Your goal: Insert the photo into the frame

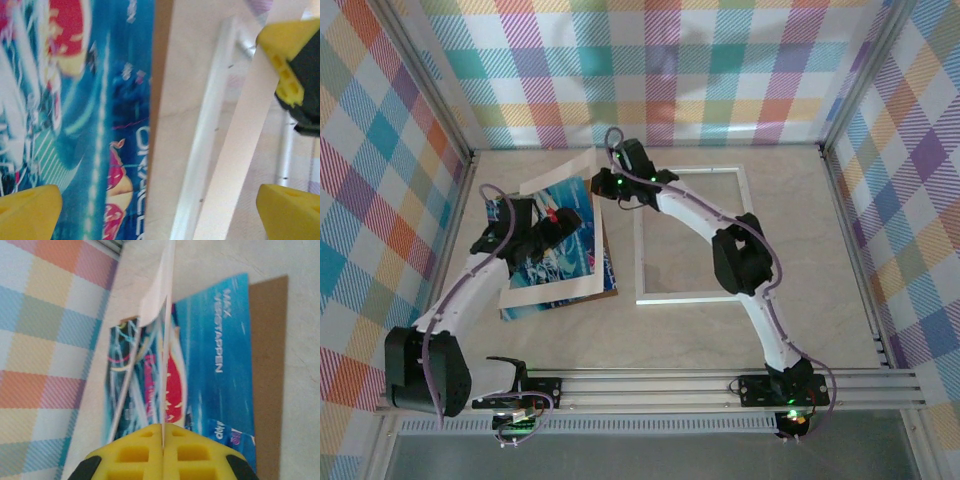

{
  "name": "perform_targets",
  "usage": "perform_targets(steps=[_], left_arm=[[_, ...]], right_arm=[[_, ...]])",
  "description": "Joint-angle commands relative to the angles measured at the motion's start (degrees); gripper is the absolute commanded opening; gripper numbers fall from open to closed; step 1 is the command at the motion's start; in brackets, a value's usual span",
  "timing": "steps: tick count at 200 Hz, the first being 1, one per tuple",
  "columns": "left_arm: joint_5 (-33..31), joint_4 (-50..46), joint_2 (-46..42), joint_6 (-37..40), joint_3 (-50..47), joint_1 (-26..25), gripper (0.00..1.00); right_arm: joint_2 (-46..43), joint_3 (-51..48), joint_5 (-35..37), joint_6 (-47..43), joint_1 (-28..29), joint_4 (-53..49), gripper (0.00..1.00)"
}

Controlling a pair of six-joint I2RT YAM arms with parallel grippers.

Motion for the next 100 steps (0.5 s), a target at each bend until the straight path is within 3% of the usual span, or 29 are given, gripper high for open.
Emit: perform_targets(steps=[1, 50, 100], left_arm=[[-0.45, -5.32, -2.82, 2.95, 3.82, 1.56, 1.0], [-1.02, -4.95, -4.13, 3.02, 4.22, 2.33, 1.0], [2.24, 5.65, 0.31, -2.48, -1.21, 2.07, 1.0]], right_arm=[[-7.2, -2.76, -6.23, -3.33, -3.02, -4.34, 0.0], [-21.0, -14.14, -16.87, -7.77, -10.03, -9.85, 0.0], [-30.74, -19.11, -26.56, -12.05, -19.69, -19.08, 0.0]])
